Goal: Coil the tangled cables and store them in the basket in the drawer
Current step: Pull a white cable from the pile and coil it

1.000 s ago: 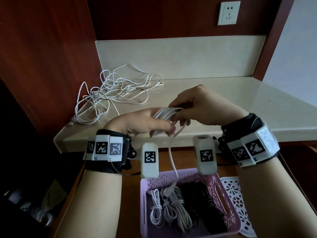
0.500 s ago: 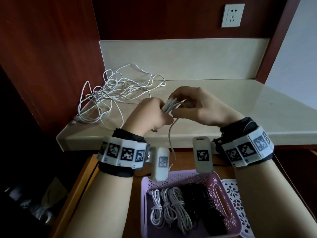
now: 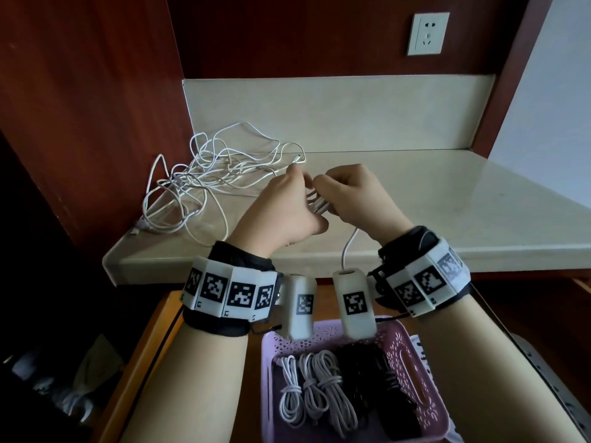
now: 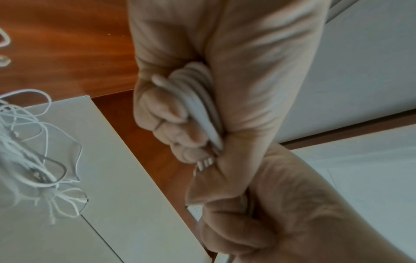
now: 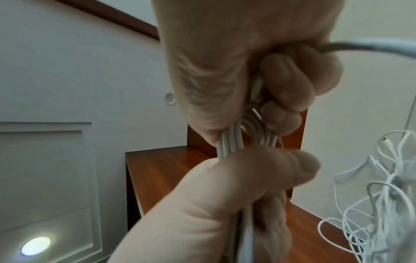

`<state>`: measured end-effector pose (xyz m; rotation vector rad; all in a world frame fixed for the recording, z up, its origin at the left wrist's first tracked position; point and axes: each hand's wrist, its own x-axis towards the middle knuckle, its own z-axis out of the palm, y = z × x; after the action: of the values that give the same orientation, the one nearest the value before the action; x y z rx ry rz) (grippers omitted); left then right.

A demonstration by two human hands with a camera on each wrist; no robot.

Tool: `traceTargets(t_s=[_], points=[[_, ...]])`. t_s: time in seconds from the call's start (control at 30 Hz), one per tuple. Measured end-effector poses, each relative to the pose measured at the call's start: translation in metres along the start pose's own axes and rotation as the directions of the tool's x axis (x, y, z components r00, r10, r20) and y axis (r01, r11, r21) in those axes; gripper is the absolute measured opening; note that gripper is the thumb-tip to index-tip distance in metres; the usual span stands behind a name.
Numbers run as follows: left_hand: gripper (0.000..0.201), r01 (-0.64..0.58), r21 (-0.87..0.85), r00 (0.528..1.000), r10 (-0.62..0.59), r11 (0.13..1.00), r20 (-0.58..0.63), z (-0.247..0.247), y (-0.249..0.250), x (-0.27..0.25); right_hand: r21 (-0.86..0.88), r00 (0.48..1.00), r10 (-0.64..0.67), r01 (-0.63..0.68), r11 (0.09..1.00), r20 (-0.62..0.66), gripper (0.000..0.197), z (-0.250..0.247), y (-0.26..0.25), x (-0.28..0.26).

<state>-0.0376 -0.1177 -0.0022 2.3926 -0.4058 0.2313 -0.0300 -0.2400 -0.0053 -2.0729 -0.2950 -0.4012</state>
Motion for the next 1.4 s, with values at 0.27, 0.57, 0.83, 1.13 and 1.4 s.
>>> traceTargets(t_s=[0.27,0.57,0.83,1.13,1.4], points=[[0.055,0.051,-0.149,0.996,-0.039,0.988,0.085,-0.002,0.002,-0.002,0.074,0.999,-0.042,0.042,0.996,0.001,0.051,0.001,0.003,-0.002],[0.050,-0.008,-0.046,0.992,0.013,0.999,0.123,-0.002,-0.003,-0.001,-0.003,0.984,-0.050,0.051,0.999,-0.171,0.051,0.007,0.008,0.004],[0.023,-0.171,0.300,0.963,0.096,0.938,0.251,0.006,-0.003,-0.005,-0.081,0.990,-0.031,0.020,0.997,-0.140,0.051,-0.008,0.015,0.006],[0.025,-0.096,-0.161,0.907,0.153,0.982,0.391,0.001,-0.009,-0.007,-0.030,0.995,-0.049,0.047,0.998,-0.082,0.052,-0.013,0.009,0.003],[0.019,0.165,-0.324,0.874,0.014,0.932,0.486,-0.002,-0.011,-0.004,-0.111,0.988,-0.139,0.130,0.985,-0.073,0.053,-0.001,0.005,-0.001]])
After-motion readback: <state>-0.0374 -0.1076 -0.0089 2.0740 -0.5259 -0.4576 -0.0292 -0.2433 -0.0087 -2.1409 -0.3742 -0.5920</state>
